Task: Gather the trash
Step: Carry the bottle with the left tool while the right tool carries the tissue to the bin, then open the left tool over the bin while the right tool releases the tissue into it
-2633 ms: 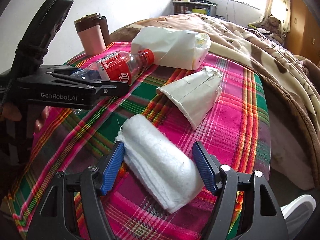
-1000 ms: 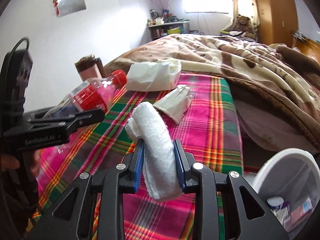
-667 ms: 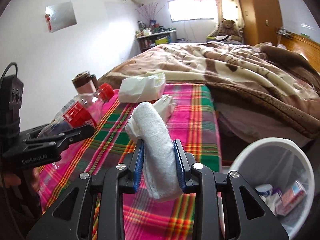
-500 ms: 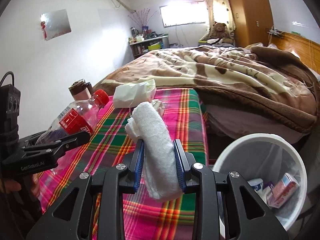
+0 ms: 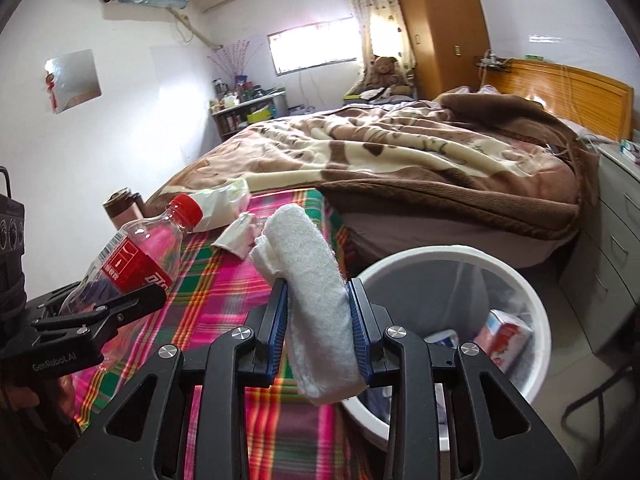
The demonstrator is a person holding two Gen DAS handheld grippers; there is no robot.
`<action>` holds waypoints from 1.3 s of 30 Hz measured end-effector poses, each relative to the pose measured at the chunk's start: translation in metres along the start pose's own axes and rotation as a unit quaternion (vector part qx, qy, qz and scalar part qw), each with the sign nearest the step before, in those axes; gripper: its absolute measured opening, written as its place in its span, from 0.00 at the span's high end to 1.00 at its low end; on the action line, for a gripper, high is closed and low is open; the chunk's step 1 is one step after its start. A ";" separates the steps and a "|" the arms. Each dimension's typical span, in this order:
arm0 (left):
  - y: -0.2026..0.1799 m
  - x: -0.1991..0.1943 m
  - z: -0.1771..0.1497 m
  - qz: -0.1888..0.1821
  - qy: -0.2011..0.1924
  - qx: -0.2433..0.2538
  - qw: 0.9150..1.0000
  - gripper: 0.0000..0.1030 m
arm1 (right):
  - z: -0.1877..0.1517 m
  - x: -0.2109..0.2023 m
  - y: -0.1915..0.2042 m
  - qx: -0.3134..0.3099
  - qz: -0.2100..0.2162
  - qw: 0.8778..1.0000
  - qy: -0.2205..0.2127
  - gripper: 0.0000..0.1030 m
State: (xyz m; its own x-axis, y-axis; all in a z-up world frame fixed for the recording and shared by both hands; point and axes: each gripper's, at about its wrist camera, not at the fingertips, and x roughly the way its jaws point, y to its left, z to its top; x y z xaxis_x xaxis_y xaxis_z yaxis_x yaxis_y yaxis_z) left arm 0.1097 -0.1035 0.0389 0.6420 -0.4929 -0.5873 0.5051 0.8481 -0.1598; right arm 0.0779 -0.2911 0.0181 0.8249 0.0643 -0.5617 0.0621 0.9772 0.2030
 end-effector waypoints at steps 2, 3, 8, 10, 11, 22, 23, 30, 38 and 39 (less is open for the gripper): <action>-0.009 0.005 0.001 -0.006 0.002 0.005 1.000 0.38 | -0.002 -0.002 -0.009 0.008 -0.022 1.000 0.002 0.70; -0.015 0.008 0.001 -0.011 0.004 0.010 1.000 0.38 | -0.002 -0.003 -0.013 0.011 -0.027 1.000 0.001 0.70; -0.040 0.024 0.003 -0.032 0.015 0.025 0.999 0.38 | -0.004 -0.007 -0.040 0.040 -0.059 0.997 -0.001 0.70; -0.050 0.030 0.004 -0.042 0.016 0.032 0.998 0.38 | -0.004 -0.007 -0.049 0.051 -0.073 0.996 0.001 0.70; -0.055 0.032 0.004 -0.046 0.017 0.035 0.998 0.38 | -0.006 -0.008 -0.051 0.055 -0.077 0.996 0.001 0.70; -0.102 0.067 0.003 -0.070 0.046 0.064 0.994 0.38 | -0.015 -0.009 -0.084 0.082 -0.117 0.990 0.012 0.68; -0.105 0.069 0.003 -0.073 0.048 0.066 0.994 0.38 | -0.016 -0.009 -0.084 0.079 -0.121 0.989 0.013 0.68; -0.123 0.089 0.000 -0.073 0.066 0.079 0.992 0.38 | -0.020 -0.003 -0.095 0.085 -0.128 0.988 0.026 0.67; -0.134 0.109 -0.003 -0.070 0.084 0.082 0.991 0.38 | -0.023 0.005 -0.105 0.088 -0.136 0.986 0.046 0.67; -0.135 0.111 -0.003 -0.071 0.087 0.081 0.990 0.38 | -0.023 0.006 -0.106 0.088 -0.137 0.986 0.046 0.67</action>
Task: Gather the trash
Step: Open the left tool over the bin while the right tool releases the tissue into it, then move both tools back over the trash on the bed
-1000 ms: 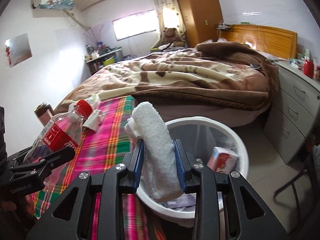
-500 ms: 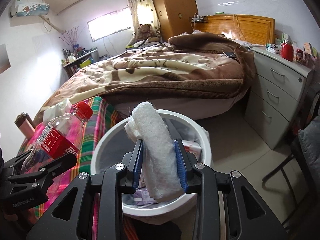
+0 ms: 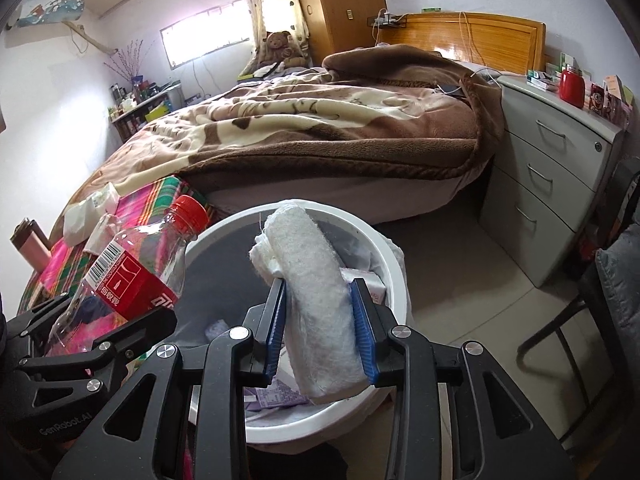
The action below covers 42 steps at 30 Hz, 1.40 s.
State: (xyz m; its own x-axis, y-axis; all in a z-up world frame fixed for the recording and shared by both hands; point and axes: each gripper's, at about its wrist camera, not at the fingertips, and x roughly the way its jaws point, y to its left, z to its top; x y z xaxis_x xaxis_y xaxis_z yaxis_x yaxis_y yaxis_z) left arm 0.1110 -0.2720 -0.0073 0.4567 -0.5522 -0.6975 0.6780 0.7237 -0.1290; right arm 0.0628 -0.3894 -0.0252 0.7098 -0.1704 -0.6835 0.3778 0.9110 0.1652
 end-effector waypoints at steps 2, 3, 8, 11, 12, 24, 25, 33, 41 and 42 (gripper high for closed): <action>0.000 0.003 0.000 -0.005 -0.001 0.001 1.000 0.37 | 0.001 0.001 -0.001 -0.001 -0.002 1.000 0.001 0.67; -0.001 0.003 0.001 -0.004 -0.002 0.001 1.000 0.36 | 0.001 0.002 -0.001 -0.001 -0.005 1.000 0.002 0.66; 0.002 0.006 0.002 -0.012 0.000 -0.005 1.000 0.29 | 0.000 0.007 -0.003 -0.002 -0.021 1.000 0.011 0.62; 0.003 0.005 0.001 -0.009 -0.001 -0.008 1.000 0.25 | 0.000 0.005 -0.002 -0.005 -0.017 1.000 0.011 0.52; 0.004 0.004 0.001 -0.009 -0.002 -0.010 1.000 0.25 | 0.001 0.005 -0.001 -0.006 -0.017 1.000 0.010 0.43; 0.020 -0.018 -0.003 0.002 -0.020 -0.022 1.000 0.25 | 0.004 -0.004 0.012 -0.014 -0.006 1.000 -0.002 0.42; 0.023 -0.021 -0.003 0.003 -0.021 -0.023 0.999 0.25 | 0.005 -0.005 0.014 -0.016 -0.003 1.000 -0.004 0.42; 0.047 -0.042 -0.008 0.026 -0.039 -0.039 0.998 0.25 | 0.007 -0.009 0.033 -0.023 0.018 0.999 -0.018 0.42; 0.076 -0.064 -0.015 0.062 -0.059 -0.049 0.995 0.25 | 0.008 -0.009 0.060 -0.032 0.049 0.998 -0.029 0.42; 0.081 -0.067 -0.016 0.065 -0.060 -0.052 0.995 0.25 | 0.009 -0.008 0.065 -0.034 0.052 0.998 -0.029 0.42</action>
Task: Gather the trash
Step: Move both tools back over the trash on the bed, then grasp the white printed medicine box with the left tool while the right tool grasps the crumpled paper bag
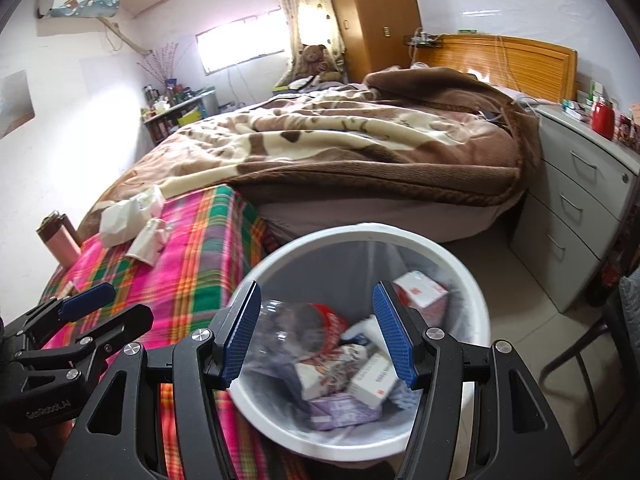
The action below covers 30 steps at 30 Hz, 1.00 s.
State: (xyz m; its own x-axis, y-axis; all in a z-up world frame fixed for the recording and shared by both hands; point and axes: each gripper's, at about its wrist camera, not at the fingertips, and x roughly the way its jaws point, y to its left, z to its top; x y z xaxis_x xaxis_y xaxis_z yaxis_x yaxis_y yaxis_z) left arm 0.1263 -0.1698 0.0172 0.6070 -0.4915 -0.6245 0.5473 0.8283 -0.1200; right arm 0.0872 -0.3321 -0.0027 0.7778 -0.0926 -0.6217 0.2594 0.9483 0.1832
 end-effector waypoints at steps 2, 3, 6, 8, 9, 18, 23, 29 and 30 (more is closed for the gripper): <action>0.011 -0.004 0.000 0.008 -0.004 -0.005 1.000 0.25 | 0.001 0.003 0.009 -0.005 0.006 1.000 0.000 0.42; 0.016 -0.006 0.000 0.010 -0.005 -0.008 1.000 0.25 | 0.001 0.005 0.013 -0.007 0.009 1.000 0.001 0.42; 0.034 -0.011 -0.001 0.023 -0.009 -0.016 1.000 0.24 | 0.003 0.010 0.025 -0.012 0.018 1.000 0.002 0.42; 0.047 -0.014 -0.003 0.035 -0.011 -0.022 0.999 0.24 | 0.006 0.015 0.034 -0.015 0.027 1.000 0.001 0.42; 0.054 -0.016 -0.004 0.041 -0.012 -0.026 0.999 0.24 | 0.007 0.017 0.037 -0.016 0.030 0.999 0.001 0.42; 0.120 -0.027 -0.011 0.084 -0.014 -0.071 0.994 0.24 | 0.012 0.037 0.072 -0.039 0.052 0.998 0.013 0.42; 0.153 -0.029 -0.017 0.106 -0.012 -0.094 0.990 0.24 | 0.016 0.053 0.095 -0.056 0.061 0.996 0.020 0.42; 0.196 -0.033 -0.025 0.129 -0.006 -0.123 0.984 0.24 | 0.019 0.072 0.121 -0.069 0.074 0.994 0.032 0.42; 0.201 -0.033 -0.026 0.134 -0.003 -0.124 0.983 0.24 | 0.020 0.074 0.123 -0.071 0.073 0.994 0.033 0.42</action>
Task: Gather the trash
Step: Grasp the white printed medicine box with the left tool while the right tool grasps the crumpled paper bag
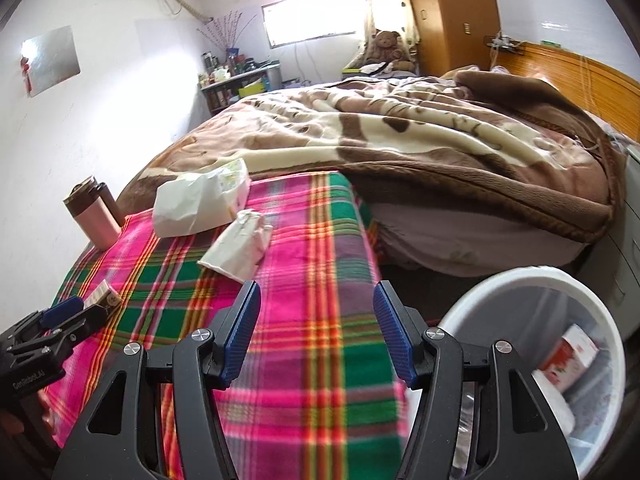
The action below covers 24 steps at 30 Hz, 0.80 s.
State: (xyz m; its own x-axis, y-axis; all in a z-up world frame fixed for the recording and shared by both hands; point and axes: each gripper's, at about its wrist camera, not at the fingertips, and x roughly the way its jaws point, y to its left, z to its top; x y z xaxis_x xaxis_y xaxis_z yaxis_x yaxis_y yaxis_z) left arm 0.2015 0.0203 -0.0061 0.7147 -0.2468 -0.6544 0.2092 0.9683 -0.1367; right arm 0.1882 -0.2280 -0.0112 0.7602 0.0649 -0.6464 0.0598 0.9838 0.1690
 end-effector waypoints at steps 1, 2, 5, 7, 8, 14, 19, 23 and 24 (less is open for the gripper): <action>0.006 0.002 0.000 0.006 0.004 -0.001 1.000 0.24 | 0.002 0.004 0.003 -0.003 0.000 1.000 0.002 0.42; 0.012 0.004 0.001 0.010 0.008 -0.001 1.000 0.24 | 0.004 0.008 0.006 -0.004 0.002 1.000 0.003 0.42; 0.029 0.006 0.003 0.023 0.011 -0.006 1.000 0.24 | 0.008 0.017 0.012 -0.002 0.007 1.000 0.008 0.42; 0.036 0.008 0.004 0.033 0.011 -0.001 0.999 0.22 | 0.011 0.026 0.017 -0.003 0.009 1.000 0.014 0.42; 0.041 0.010 0.004 0.034 0.015 -0.002 0.999 0.21 | 0.012 0.029 0.019 -0.005 0.009 1.000 0.015 0.41; 0.070 0.025 0.003 0.054 0.040 -0.017 0.998 0.20 | 0.022 0.047 0.029 -0.008 0.010 1.000 0.019 0.31; 0.083 0.036 0.005 0.065 0.050 -0.018 0.996 0.20 | 0.030 0.065 0.038 -0.001 0.021 0.999 0.033 0.31; 0.087 0.045 0.002 0.064 0.062 -0.018 0.996 0.20 | 0.032 0.074 0.047 -0.002 0.027 0.999 0.035 0.31; 0.088 0.047 0.001 0.064 0.065 -0.018 0.996 0.20 | 0.032 0.078 0.049 -0.003 0.028 0.999 0.038 0.31</action>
State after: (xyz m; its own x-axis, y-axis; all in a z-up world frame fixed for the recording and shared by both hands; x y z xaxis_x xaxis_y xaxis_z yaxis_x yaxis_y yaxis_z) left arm 0.2542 0.0937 -0.0477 0.6419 -0.1157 -0.7580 0.0964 0.9929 -0.0700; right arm 0.2711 -0.1797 -0.0289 0.7105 0.1326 -0.6911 0.0140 0.9792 0.2023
